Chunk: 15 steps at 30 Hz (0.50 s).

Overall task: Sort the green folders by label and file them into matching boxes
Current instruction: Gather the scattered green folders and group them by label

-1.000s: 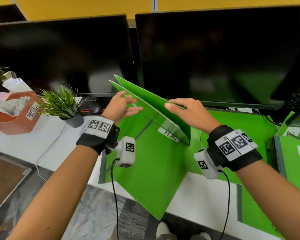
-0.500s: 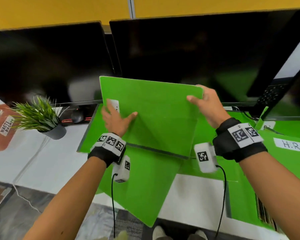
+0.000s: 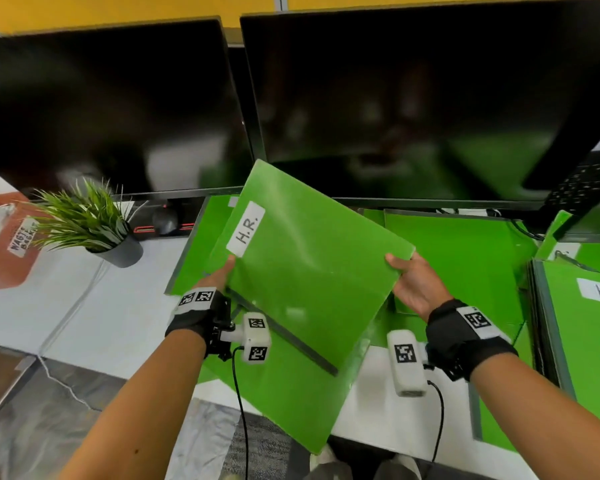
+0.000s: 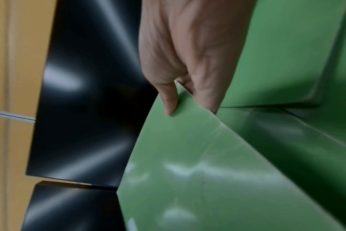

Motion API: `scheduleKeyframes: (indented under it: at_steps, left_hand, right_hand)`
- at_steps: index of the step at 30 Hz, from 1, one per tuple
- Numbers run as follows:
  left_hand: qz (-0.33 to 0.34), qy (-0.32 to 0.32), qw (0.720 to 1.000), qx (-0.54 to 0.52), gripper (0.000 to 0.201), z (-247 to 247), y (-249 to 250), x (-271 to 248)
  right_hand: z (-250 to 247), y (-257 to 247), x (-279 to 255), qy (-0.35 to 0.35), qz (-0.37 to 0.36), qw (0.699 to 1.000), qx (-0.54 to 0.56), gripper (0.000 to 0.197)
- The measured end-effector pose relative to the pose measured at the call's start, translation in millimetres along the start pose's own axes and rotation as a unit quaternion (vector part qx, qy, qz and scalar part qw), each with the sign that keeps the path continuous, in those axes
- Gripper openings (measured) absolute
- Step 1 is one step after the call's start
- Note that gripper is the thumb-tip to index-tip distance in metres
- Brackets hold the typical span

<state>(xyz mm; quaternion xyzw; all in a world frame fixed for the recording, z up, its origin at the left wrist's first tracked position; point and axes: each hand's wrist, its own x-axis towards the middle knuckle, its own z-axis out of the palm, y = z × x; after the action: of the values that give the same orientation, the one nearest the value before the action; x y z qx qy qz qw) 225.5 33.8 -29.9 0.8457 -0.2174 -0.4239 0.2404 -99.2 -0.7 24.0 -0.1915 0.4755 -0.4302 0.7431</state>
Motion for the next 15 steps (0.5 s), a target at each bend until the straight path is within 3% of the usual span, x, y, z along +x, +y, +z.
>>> scheduleKeyframes:
  at_steps: [1, 4, 6, 8, 10, 12, 15]
  left_hand:
    - [0.009, -0.01, 1.0, -0.012, 0.104, 3, -3, 9]
    - [0.019, 0.019, 0.993, -0.115, 0.06, 2, -8, 15]
    - [0.034, 0.046, 0.981, -0.183, 0.051, -1, -12, 11]
    - [0.05, 0.046, 0.979, -0.193, 0.052, -3, -18, 13]
    - [0.06, 0.032, 0.986, -0.153, 0.057, 0, -20, 13]
    - [0.085, 0.02, 0.996, -0.036, 0.057, 9, -17, 9]
    - [0.139, -0.005, 0.984, 0.109, 0.052, 25, -9, 1]
  right_hand:
    - [1, 5, 0, -0.007, 0.006, 1.0, 0.016, 0.065]
    - [1, 13, 2, -0.021, 0.028, 0.999, -0.026, 0.064]
    - [-4, 15, 5, 0.003, 0.039, 0.986, -0.165, 0.054]
    - [-9, 20, 7, 0.008, 0.041, 0.949, -0.311, 0.024]
    - [-15, 29, 10, -0.014, 0.067, 0.916, -0.396, 0.015]
    - [-19, 40, 10, -0.062, 0.123, 0.891, -0.432, 0.012]
    - [-14, 53, 7, -0.063, 0.162, 0.843, -0.51, 0.007]
